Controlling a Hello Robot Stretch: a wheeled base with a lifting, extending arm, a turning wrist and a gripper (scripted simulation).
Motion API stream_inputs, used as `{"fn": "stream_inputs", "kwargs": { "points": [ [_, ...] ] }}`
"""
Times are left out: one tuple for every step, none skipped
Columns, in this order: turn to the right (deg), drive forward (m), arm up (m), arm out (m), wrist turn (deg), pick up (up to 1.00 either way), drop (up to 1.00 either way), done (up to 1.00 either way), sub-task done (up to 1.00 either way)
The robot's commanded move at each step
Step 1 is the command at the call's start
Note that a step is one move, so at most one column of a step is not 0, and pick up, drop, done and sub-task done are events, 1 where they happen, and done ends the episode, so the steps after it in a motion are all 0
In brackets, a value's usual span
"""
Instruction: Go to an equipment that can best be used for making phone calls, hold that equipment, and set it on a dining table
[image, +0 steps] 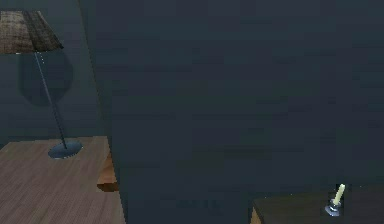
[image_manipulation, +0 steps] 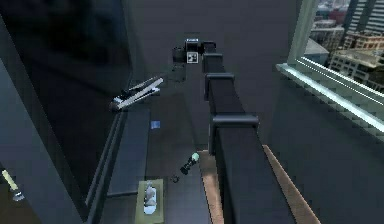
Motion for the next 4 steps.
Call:
{"fn": "stream_inputs", "kwargs": {
  "points": [
    [0.0,0.00,0.00,0.00,-42.0,0.00,0.00,0.00,0.00],
    [0.0,0.00,0.00,-0.48,0.0,0.00,0.00,0.00,0.00],
    [0.0,0.00,0.00,0.00,-45.0,0.00,0.00,0.00,0.00],
    [0.0,0.00,0.00,0.00,-6.0,0.00,0.00,0.00,0.00]
  ]
}}
